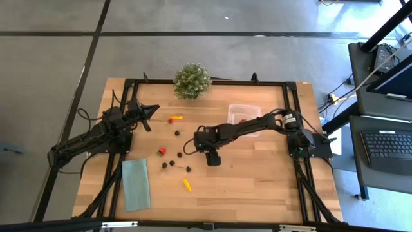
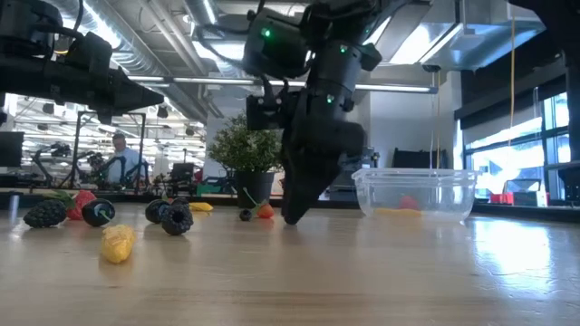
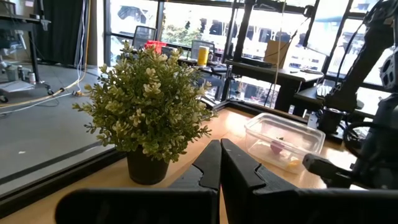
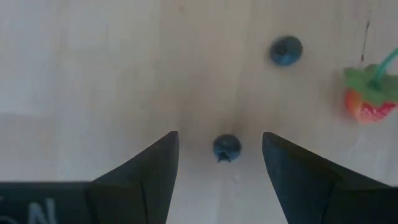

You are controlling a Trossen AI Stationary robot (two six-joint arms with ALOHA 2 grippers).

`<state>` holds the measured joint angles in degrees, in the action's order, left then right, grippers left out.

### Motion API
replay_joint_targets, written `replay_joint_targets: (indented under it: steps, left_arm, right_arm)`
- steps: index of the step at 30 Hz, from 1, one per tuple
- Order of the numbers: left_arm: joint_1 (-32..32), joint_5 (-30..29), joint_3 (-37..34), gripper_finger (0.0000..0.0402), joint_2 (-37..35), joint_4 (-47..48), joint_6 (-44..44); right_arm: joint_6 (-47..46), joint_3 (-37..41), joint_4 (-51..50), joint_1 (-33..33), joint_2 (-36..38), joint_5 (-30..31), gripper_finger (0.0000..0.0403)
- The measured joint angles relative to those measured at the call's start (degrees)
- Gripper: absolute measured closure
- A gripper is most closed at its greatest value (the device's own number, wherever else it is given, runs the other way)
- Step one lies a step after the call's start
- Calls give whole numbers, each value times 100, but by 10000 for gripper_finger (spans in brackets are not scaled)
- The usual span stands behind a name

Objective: Pick and placing Produce into tupperware
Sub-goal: Put the right blueberry into the transparent bin

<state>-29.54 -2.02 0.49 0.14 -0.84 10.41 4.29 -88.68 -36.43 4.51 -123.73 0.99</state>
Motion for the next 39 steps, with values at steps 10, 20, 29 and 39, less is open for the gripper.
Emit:
replay_joint_targets:
  steps: [10, 20, 29, 39]
  left_arm:
    - [1, 0, 0, 401, 0, 2, 0]
    - [1, 0, 0, 401, 0, 2, 0]
    - [-1, 0, 0, 401, 1, 2, 0]
    - [1, 0, 0, 401, 1, 2, 0]
  right_arm:
    - [-17, -2, -90, -4, -13, 0, 180]
    - [-17, -2, -130, 0, -13, -28, 256]
    - [-92, -2, -71, -4, -13, 7, 311]
    - [-135, -4, -78, -3, 18, 5, 361]
